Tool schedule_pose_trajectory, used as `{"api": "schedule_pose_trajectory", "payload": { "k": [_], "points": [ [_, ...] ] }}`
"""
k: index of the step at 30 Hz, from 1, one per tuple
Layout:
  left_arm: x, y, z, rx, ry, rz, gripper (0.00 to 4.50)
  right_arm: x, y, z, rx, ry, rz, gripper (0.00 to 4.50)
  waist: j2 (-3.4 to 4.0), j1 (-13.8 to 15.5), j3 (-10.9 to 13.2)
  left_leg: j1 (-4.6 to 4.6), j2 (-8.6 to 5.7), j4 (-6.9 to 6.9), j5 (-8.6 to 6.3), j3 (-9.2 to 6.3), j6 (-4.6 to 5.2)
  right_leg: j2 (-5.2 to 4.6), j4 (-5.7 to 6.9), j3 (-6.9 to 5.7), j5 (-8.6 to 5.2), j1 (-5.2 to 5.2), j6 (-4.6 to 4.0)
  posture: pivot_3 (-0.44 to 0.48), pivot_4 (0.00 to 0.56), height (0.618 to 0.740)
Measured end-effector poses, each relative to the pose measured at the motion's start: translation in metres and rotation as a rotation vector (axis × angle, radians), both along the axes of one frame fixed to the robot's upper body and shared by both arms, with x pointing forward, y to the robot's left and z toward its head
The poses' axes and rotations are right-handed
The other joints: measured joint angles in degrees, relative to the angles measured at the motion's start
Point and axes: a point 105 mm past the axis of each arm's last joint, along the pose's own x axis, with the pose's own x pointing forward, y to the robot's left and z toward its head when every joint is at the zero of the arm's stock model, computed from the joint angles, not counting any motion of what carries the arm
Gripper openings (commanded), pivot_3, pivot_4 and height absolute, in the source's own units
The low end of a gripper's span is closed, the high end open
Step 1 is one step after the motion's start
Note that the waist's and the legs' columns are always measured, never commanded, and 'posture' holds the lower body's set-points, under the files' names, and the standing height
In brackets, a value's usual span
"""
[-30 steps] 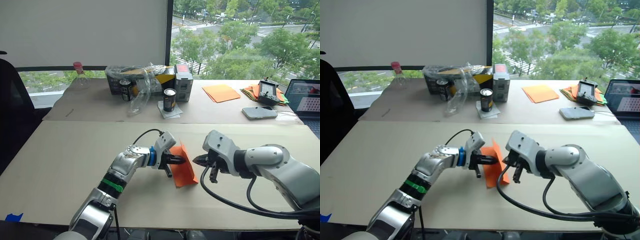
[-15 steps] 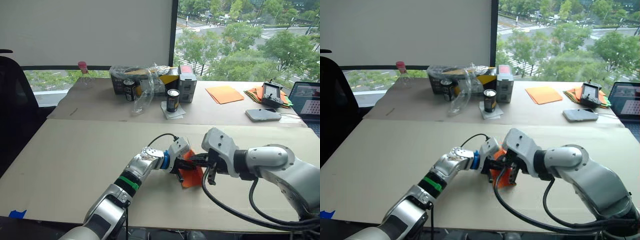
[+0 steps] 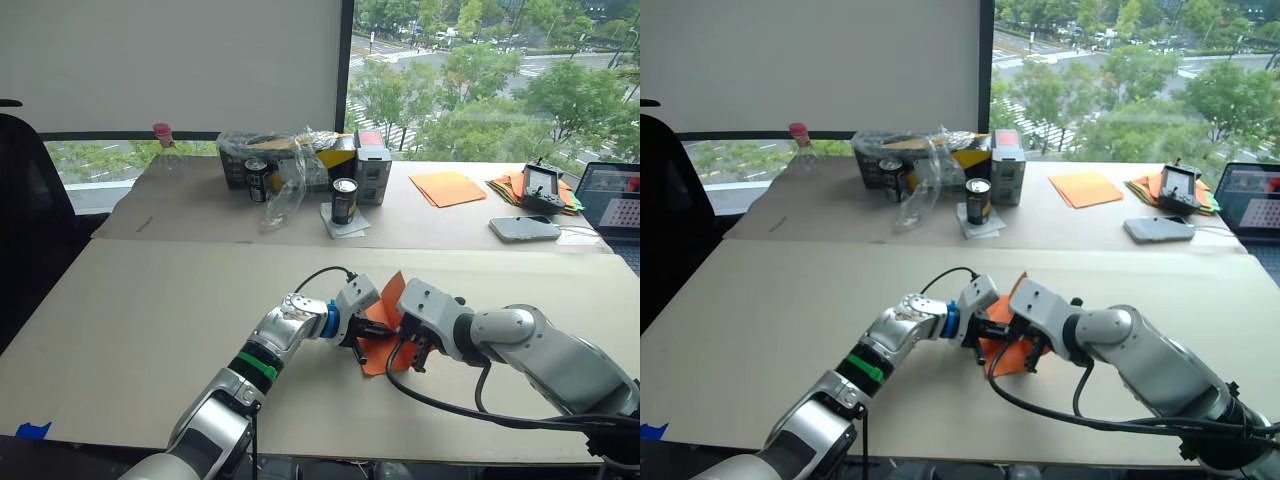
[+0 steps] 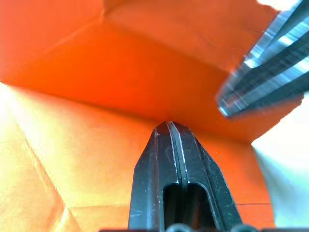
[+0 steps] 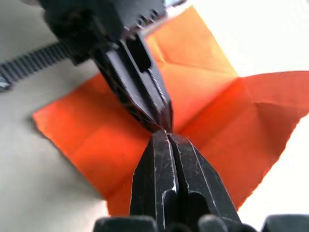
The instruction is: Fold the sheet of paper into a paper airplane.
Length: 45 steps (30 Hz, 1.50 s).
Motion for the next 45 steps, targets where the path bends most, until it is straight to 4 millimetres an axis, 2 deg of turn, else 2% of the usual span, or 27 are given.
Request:
{"api": "schedule_pose_trajectory", "payload": {
  "k": [8,14,19,24,29,32,34,38,39,42,45],
  "points": [
    [-0.002,0.008,-0.001,-0.012,0.001,0.019,0.03,0.011,0.005,-0.025,0.01,0.027,-0.017,0.0,0.01,-0.4,0.0,0.02,0.01,0.01,0.0,0.01,0.0,0.02,0.01,0.01,0.0,0.0,0.0,0.0,0.15,0.67],
    [0.001,0.016,0.0,-0.044,-0.028,0.075,0.03,0.018,0.005,-0.03,0.041,0.01,-0.081,0.0,0.01,-0.6,0.0,0.1,0.02,0.03,0.01,0.0,-0.02,0.03,0.03,0.03,0.01,0.06,-0.02,0.0,0.15,0.67],
    [0.002,0.02,0.011,-0.069,-0.071,0.114,0.03,0.03,-0.001,-0.031,0.076,-0.033,-0.176,0.0,0.01,-0.5,0.0,0.15,-0.01,0.05,0.01,0.01,-0.02,0.02,0.05,0.07,0.02,0.12,-0.01,0.0,0.15,0.67],
    [-0.006,0.021,0.001,-0.058,-0.037,0.116,0.03,0.043,-0.011,-0.027,0.083,-0.071,-0.241,0.0,0.02,-0.2,0.0,0.16,-0.04,0.05,0.01,0.01,-0.02,0.02,0.06,0.06,0.02,0.1,0.0,0.0,0.15,0.67],
    [-0.006,0.021,0.001,-0.056,-0.04,0.124,0.03,0.047,-0.016,-0.026,0.094,-0.084,-0.274,0.0,0.01,-0.1,0.0,0.15,-0.04,0.04,0.01,0.02,-0.02,0.02,0.05,0.07,0.02,0.09,0.0,0.0,0.15,0.67],
    [-0.006,0.02,0.005,-0.081,-0.038,0.128,0.03,0.049,-0.013,-0.019,0.197,-0.084,-0.299,0.0,0.03,-0.1,0.0,0.09,-0.04,0.03,0.01,0.02,-0.02,0.02,0.06,0.09,0.02,0.01,0.0,0.0,0.15,0.67],
    [-0.006,0.02,0.01,-0.103,-0.043,0.126,0.03,0.049,-0.014,-0.006,0.261,-0.108,-0.301,0.0,0.05,-0.1,0.0,0.06,-0.04,0.02,0.01,0.03,-0.01,0.02,0.06,0.09,0.02,-0.02,0.0,0.0,0.15,0.67],
    [-0.005,0.021,0.013,-0.116,-0.046,0.127,0.03,0.047,-0.035,0.023,0.336,-0.162,-0.347,0.0,0.06,0.1,0.0,0.06,-0.04,0.02,0.0,0.03,0.0,0.02,0.03,0.08,0.02,0.0,0.0,0.0,0.15,0.67],
    [-0.005,0.021,0.013,-0.117,-0.045,0.127,0.0,0.047,-0.038,0.025,0.348,-0.164,-0.357,0.59,0.06,0.1,0.0,0.06,-0.04,0.02,0.0,0.03,0.0,0.02,0.03,0.08,0.02,0.0,0.0,0.0,0.15,0.67],
    [-0.006,0.02,0.013,-0.12,-0.045,0.124,0.0,0.048,-0.042,0.021,0.381,-0.147,-0.381,1.47,0.06,0.0,0.0,0.06,-0.03,0.01,0.0,0.04,0.0,0.02,0.04,0.09,0.02,0.0,0.0,0.0,0.15,0.67],
    [-0.006,0.017,0.015,-0.126,-0.047,0.118,0.0,0.052,-0.041,0.007,0.41,-0.094,-0.412,2.62,0.06,-0.3,0.0,0.06,-0.03,0.0,0.0,0.05,0.0,0.02,0.05,0.11,0.02,-0.02,0.0,0.0,0.15,0.67]
  ]
}}
